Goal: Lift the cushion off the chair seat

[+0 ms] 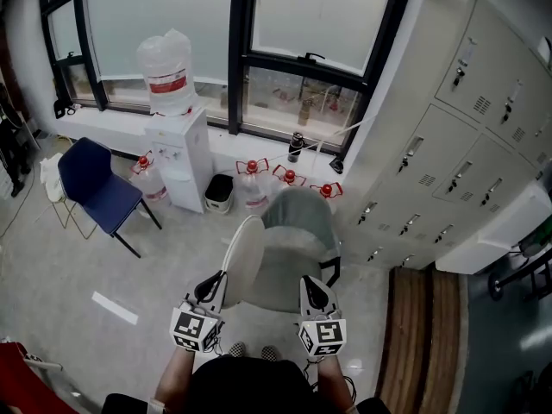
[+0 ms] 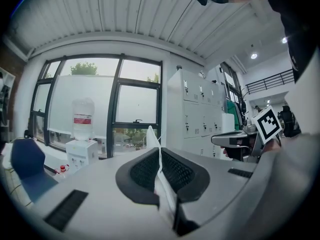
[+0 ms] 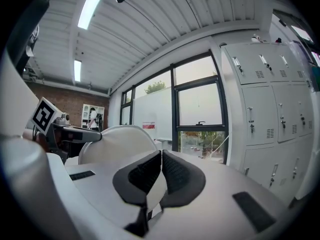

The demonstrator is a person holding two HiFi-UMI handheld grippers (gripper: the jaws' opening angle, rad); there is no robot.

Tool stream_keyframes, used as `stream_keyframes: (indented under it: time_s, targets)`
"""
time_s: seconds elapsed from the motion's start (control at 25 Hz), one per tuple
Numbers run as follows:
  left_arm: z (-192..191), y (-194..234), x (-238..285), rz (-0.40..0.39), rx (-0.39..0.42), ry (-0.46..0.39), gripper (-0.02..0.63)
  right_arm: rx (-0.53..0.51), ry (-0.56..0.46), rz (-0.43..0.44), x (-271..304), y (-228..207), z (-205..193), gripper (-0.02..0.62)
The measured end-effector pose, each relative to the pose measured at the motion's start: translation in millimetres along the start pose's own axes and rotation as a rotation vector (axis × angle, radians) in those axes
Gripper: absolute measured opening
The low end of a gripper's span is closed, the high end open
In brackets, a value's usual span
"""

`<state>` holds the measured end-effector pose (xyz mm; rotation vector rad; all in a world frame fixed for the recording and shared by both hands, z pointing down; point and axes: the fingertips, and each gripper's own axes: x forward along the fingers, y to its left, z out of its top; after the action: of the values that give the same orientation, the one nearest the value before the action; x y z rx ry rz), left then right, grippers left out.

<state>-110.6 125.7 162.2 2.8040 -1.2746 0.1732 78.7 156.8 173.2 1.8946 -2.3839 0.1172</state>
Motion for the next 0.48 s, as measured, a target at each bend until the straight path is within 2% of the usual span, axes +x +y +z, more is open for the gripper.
stream_keyframes:
  time_s: [0.48]
  targets:
    - [-8, -14, -9, 0.009, -0.004, 0.012, 0.028, 0.026, 0.025, 0.025, -11, 4, -13, 0.029]
